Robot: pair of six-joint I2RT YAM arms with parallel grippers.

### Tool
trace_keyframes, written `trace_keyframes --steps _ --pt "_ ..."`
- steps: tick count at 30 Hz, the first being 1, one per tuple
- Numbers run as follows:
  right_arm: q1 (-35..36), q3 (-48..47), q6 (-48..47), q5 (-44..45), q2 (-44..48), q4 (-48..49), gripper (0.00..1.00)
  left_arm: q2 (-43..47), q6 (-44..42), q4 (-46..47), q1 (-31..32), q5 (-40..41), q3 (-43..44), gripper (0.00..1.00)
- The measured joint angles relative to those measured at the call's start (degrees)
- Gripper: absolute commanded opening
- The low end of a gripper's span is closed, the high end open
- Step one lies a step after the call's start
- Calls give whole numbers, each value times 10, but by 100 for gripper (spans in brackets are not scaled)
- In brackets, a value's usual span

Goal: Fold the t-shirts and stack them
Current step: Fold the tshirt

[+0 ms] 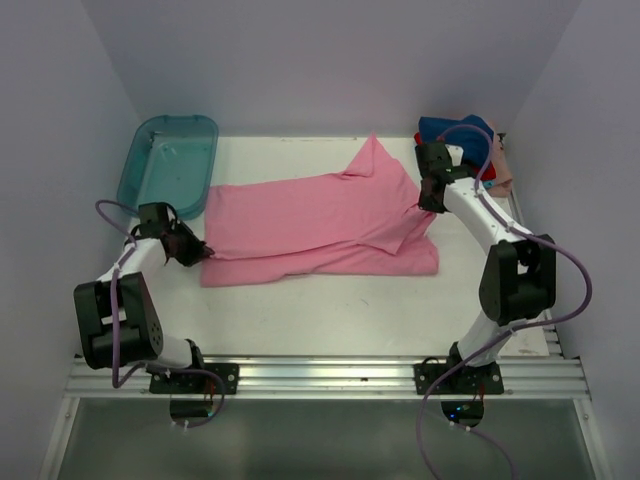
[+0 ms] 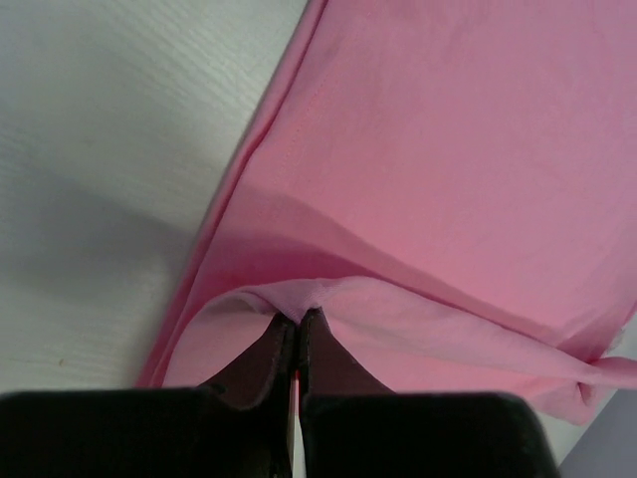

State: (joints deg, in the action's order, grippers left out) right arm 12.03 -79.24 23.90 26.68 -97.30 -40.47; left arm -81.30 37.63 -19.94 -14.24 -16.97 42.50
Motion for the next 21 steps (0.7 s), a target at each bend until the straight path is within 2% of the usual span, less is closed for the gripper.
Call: trace_keyframes --steps 16,17,18,19,21 --pt "0 -63 -1 -9 -72 16 0 -91 10 58 0 -49 46 0" --pt "0 -69 -2 -9 -77 17 7 -96 10 58 0 -52 51 1" --pt "0 -74 -2 -9 -81 19 18 -98 10 59 0 -54 55 11" --pt "0 -81 -2 -9 -87 20 42 -101 9 62 0 -57 58 33" --pt "0 -92 -5 -9 -101 21 56 -101 8 69 0 -60 61 51"
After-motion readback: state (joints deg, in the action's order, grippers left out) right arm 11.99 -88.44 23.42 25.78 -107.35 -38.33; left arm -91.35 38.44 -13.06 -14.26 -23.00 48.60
